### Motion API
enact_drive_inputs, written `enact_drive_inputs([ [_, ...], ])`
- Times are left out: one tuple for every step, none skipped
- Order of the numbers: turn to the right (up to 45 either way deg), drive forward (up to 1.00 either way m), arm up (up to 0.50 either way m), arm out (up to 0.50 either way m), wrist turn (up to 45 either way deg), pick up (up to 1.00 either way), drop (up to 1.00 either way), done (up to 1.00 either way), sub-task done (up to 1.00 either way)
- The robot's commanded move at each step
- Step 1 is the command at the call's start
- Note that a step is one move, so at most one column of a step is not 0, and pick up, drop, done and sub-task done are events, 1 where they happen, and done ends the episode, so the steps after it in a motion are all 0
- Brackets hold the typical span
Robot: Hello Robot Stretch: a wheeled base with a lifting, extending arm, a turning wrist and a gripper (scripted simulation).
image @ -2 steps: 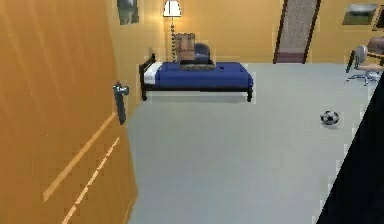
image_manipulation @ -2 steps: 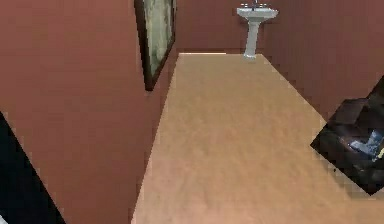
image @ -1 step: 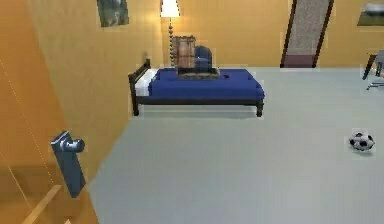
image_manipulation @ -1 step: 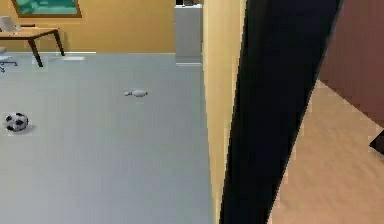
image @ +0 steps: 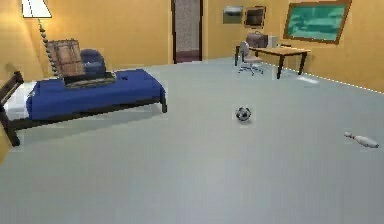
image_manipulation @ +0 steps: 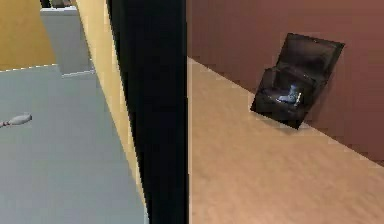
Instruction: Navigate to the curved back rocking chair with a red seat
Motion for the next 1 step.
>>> enact_drive_inputs([
  [0.0,1.0,0.0,0.0,0.0,0.0,0.0,0.0,0.0],
])
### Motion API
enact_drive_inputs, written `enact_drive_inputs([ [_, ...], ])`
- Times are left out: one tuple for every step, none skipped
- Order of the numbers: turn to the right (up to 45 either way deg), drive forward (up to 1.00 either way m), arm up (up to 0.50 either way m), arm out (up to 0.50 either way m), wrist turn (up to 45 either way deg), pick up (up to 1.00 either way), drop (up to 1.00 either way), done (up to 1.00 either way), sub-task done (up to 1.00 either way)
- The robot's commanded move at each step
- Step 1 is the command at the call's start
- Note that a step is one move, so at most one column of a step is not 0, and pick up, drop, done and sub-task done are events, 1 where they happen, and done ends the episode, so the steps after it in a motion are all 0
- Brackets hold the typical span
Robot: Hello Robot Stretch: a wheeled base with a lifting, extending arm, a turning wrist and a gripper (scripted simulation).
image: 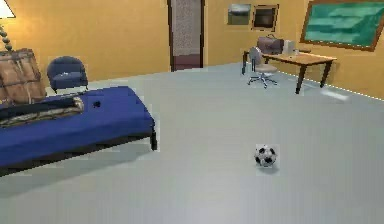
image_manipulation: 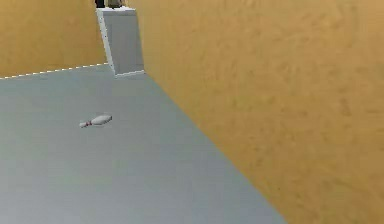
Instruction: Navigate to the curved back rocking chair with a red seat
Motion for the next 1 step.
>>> enact_drive_inputs([
  [0.0,1.0,0.0,0.0,0.0,0.0,0.0,0.0,0.0],
])
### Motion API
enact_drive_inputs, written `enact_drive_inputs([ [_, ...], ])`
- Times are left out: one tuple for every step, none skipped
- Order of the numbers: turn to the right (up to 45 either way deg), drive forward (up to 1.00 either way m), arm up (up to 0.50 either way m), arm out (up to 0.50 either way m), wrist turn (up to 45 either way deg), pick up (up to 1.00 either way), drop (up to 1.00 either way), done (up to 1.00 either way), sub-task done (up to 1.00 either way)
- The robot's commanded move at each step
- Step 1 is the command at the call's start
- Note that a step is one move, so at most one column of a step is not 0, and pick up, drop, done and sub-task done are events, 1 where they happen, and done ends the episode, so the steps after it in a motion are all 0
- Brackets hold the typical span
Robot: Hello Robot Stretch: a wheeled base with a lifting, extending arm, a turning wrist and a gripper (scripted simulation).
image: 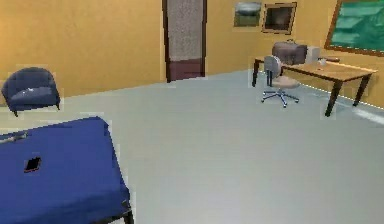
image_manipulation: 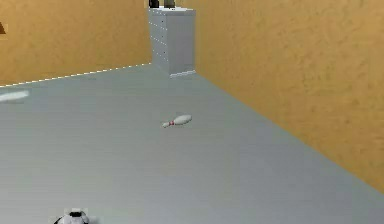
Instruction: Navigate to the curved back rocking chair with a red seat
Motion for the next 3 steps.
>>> enact_drive_inputs([
  [6.0,0.0,0.0,0.0,0.0,0.0,0.0,0.0,0.0],
  [0.0,0.75,0.0,0.0,0.0,0.0,0.0,0.0,0.0],
  [-6.0,0.0,0.0,0.0,0.0,0.0,0.0,0.0,0.0],
])
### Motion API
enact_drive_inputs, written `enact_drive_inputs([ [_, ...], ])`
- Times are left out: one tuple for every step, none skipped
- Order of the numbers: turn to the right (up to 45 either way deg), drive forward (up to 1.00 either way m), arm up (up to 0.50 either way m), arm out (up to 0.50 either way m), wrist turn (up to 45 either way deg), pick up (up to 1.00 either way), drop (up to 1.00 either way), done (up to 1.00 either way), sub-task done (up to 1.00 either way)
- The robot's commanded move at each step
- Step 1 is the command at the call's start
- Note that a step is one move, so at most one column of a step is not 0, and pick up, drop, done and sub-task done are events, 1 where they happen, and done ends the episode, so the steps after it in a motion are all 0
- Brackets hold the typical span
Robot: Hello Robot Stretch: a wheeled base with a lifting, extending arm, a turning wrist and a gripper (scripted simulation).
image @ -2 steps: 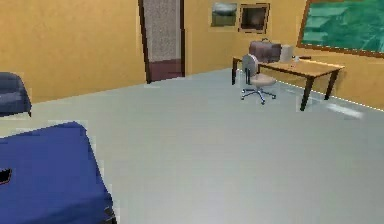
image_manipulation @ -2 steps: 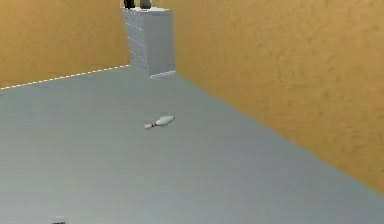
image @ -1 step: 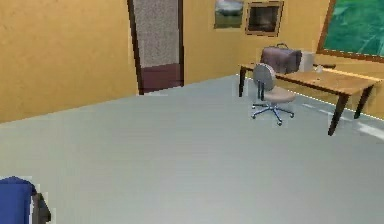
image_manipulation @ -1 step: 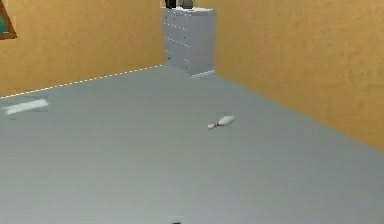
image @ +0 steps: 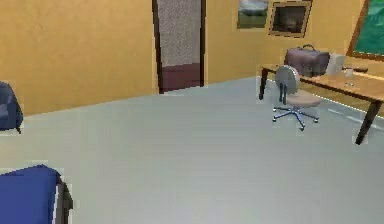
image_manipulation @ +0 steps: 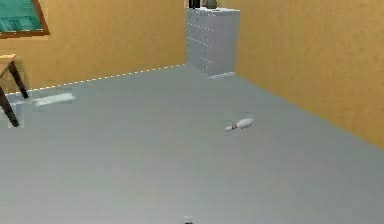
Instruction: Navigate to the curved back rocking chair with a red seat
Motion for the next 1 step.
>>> enact_drive_inputs([
  [0.0,1.0,0.0,0.0,0.0,0.0,0.0,0.0,0.0],
])
